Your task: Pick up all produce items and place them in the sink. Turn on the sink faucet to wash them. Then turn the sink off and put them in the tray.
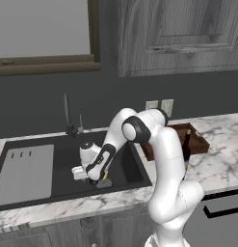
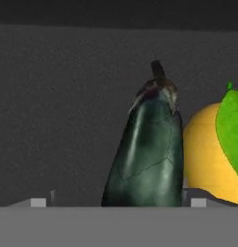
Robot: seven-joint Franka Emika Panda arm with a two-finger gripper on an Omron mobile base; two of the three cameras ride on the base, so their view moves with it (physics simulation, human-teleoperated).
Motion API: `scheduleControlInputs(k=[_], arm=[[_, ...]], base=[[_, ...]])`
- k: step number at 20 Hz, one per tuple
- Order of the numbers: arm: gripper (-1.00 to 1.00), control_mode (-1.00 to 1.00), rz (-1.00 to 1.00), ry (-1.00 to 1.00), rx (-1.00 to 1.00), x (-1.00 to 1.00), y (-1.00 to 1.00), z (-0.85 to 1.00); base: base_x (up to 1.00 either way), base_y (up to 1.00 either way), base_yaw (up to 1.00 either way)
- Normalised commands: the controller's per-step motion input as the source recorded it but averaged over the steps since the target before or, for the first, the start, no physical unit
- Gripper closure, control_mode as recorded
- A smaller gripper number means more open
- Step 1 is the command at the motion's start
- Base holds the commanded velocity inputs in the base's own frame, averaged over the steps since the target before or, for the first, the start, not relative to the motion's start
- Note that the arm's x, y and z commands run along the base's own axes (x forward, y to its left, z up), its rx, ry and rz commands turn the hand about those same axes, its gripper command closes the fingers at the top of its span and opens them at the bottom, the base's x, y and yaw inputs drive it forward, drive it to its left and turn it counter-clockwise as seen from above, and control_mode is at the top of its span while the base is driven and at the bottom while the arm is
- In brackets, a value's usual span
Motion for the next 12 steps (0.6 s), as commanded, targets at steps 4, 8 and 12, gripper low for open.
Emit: scheduleControlInputs(k=[4, 8, 12], arm=[[-1.00, -1.00, -0.01, 0.00, 0.00, -0.39, -0.35, -0.30], [-1.00, -1.00, 0.00, 0.00, 0.00, -0.22, -0.31, -0.34], [-1.00, -1.00, 0.00, -0.04, 0.00, 0.06, -0.11, -0.22]], base=[[0.00, 0.00, 0.00], [0.00, 0.00, 0.00], [0.00, 0.00, 0.00]])
